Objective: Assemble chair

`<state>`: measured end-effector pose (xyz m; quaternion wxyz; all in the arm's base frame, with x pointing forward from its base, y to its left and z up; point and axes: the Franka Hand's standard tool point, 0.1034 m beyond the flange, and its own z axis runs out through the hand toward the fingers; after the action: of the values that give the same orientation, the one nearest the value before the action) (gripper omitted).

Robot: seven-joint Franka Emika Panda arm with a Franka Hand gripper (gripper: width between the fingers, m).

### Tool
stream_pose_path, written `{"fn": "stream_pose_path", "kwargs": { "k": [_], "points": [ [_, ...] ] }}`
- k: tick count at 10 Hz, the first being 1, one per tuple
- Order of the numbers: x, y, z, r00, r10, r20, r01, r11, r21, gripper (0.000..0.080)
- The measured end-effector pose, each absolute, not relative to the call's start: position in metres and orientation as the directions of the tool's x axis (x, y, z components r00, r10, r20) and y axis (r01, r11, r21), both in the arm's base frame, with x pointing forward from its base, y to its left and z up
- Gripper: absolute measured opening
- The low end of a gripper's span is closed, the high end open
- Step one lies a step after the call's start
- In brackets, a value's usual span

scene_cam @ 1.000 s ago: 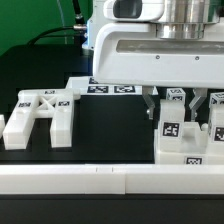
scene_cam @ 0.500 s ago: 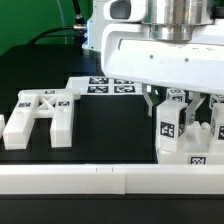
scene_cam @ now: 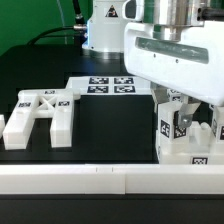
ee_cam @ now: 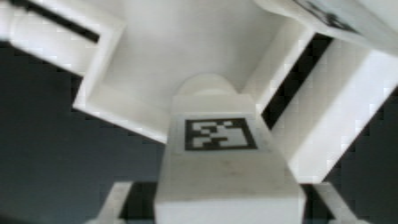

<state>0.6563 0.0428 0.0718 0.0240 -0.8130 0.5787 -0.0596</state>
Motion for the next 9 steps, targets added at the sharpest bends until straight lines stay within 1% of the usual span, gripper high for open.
{"fn": "stream_pose_path", "kwargs": {
  "k": [3,4,5,6,7,8,9],
  "points": [
    [0.6566,0.0427,0.0717,0.182,-0.982,0.052,-0.975,-0.187,-0.121,0.0291],
    [0.6565,0.0430,0.0716,0.156,-0.987,0.048,-0.979,-0.161,-0.123,0.0373],
    [0.6565,0.0430,0.0715,0.181,-0.982,0.052,-0.975,-0.186,-0.121,0.0373],
    [0.6566,0.0429,0.0715,0.213,-0.975,0.056,-0.968,-0.219,-0.120,0.0508],
    [0.6567,0.0426,0.0716,0.242,-0.968,0.060,-0.962,-0.248,-0.118,0.0619],
    [0.6567,0.0427,0.0716,0.309,-0.949,0.068,-0.942,-0.315,-0.114,0.0641],
    [0.6568,0.0425,0.0714,0.430,-0.899,0.085,-0.893,-0.437,-0.106,0.0641]
  ]
}}
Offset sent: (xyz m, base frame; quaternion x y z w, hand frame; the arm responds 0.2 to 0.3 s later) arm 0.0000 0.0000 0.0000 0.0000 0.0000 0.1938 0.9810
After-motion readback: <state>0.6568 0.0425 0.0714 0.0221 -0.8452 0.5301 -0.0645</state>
